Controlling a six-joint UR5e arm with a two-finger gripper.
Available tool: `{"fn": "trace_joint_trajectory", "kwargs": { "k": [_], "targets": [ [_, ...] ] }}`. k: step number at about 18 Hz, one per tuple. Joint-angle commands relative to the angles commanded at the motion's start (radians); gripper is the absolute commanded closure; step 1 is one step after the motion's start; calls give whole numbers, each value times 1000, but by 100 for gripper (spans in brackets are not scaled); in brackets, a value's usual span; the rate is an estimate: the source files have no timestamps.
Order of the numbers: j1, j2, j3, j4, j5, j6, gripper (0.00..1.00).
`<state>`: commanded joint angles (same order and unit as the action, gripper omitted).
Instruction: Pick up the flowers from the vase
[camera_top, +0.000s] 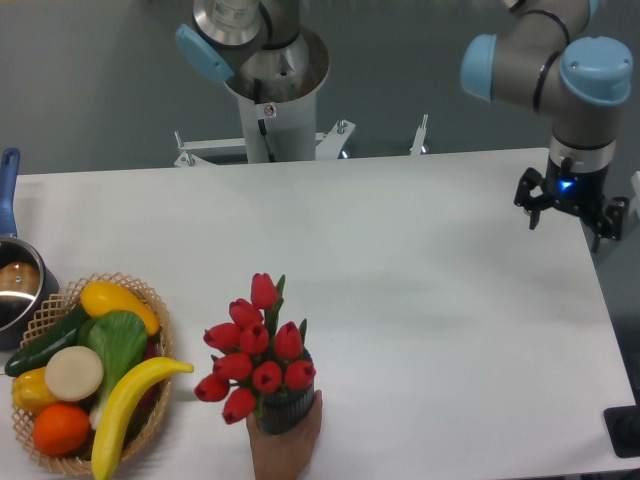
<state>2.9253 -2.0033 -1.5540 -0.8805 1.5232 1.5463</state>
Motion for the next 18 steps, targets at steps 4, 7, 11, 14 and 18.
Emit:
{"fn": "trace_joint_trajectory", "kwargs": {
  "k": [4,7,11,14,18],
  "targets": [
    [0,-3,0,3,-29,-2,0],
    [9,18,-31,9,-142,-3,0],
    [99,47,-152,38,-433,-54,0],
    [124,83,-215,58,-561,-57,0],
    [143,121,-271,51,-725,-84,0]
  ]
}}
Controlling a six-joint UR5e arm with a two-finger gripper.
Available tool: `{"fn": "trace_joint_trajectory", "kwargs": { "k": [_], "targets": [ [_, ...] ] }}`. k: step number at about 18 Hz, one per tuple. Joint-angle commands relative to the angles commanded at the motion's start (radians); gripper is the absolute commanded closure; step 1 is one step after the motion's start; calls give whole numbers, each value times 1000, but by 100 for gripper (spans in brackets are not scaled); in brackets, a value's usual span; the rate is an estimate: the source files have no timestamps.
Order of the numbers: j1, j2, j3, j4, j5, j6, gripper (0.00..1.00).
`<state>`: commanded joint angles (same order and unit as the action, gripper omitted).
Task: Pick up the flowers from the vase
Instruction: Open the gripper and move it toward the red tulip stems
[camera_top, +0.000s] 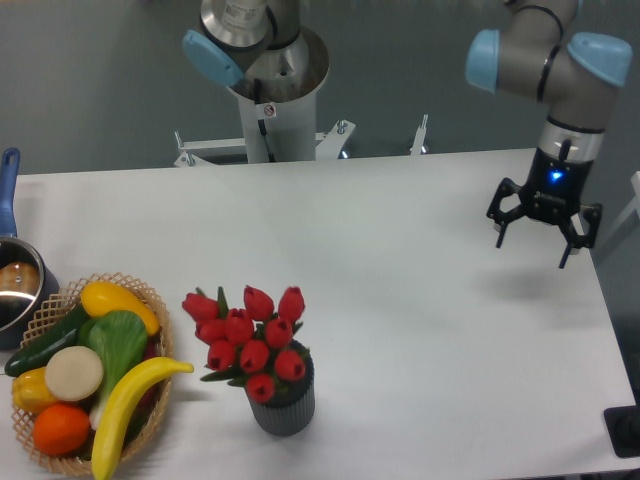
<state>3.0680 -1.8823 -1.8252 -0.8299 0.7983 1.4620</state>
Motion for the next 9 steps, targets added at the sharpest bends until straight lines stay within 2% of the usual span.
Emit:
{"fn": "trace_joint_trajectory", "kwargs": {
  "k": [3,9],
  "targets": [
    [2,47,-110,6,-196,-14,0],
    [-6,144,-200,0,-220,-29,0]
  ]
}}
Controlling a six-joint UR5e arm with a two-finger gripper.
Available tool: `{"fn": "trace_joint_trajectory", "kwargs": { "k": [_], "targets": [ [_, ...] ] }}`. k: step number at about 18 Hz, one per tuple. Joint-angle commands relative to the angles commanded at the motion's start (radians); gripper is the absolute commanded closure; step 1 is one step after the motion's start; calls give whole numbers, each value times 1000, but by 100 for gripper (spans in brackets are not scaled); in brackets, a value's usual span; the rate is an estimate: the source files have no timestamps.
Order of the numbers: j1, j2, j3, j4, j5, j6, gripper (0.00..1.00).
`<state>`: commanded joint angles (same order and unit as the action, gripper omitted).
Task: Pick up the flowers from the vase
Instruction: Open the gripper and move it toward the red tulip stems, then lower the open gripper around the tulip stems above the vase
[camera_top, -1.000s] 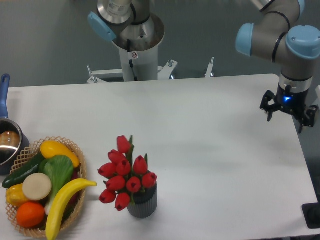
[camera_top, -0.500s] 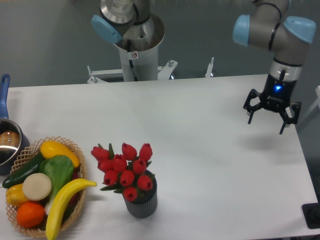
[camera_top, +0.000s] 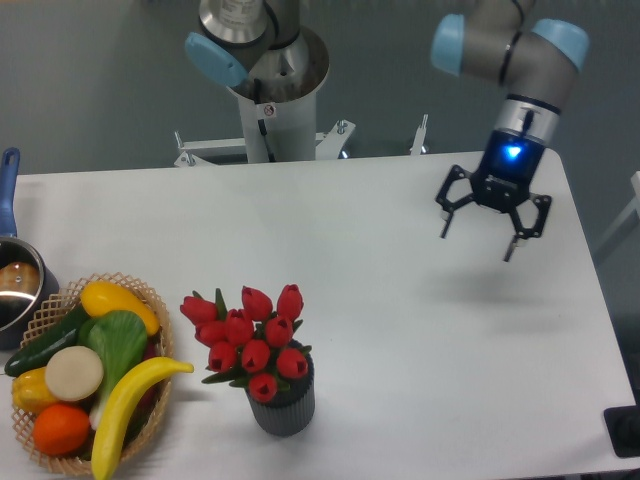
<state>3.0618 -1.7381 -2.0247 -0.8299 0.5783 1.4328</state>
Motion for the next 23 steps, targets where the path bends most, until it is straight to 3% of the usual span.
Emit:
{"fn": "trace_joint_trajectory", "kwargs": {
  "k": [4,9,14,18,23],
  "targets": [
    [-93,-9,3,3,-78,-84,0],
    [-152,-104,26,11,-297,-100,0],
    [-262,-179,80,15,-299,-78,0],
    [-343,-264,175,17,-307,-60,0],
    [-388,-265,198,17,-367,-60,0]
  ]
}}
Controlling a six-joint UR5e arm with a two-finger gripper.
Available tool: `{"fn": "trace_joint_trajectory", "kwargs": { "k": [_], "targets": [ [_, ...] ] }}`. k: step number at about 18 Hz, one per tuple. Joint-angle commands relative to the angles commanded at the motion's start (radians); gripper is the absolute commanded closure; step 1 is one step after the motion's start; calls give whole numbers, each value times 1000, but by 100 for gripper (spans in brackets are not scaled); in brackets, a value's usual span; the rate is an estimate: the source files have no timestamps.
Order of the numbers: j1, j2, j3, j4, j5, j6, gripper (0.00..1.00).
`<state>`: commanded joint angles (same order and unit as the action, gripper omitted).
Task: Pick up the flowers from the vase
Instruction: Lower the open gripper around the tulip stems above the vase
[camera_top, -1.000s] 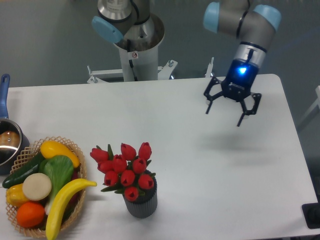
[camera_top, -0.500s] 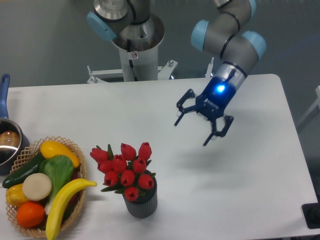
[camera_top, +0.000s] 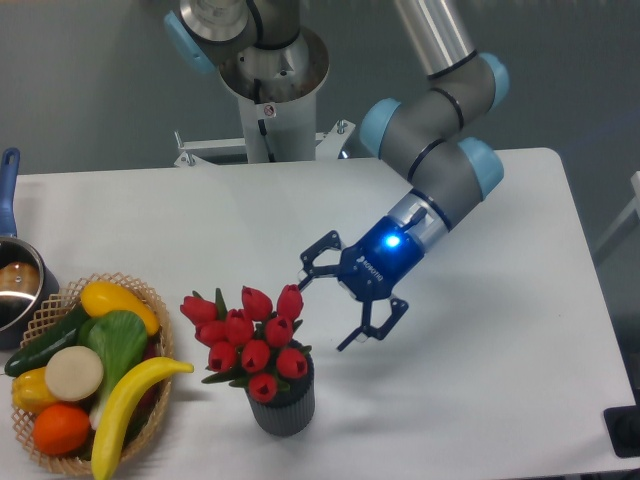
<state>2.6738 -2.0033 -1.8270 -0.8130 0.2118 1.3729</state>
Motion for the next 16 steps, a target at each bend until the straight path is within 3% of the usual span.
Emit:
{"fn": "trace_joint_trajectory", "kwargs": {
  "k": [10,12,14,16],
  "targets": [
    [-55,-26,9,5,-6,2,3],
    [-54,-28,11,8,-5,3,30],
    [-51,-26,24,23,3,6,68],
    [-48,-25,29,23,6,6,94]
  ]
}}
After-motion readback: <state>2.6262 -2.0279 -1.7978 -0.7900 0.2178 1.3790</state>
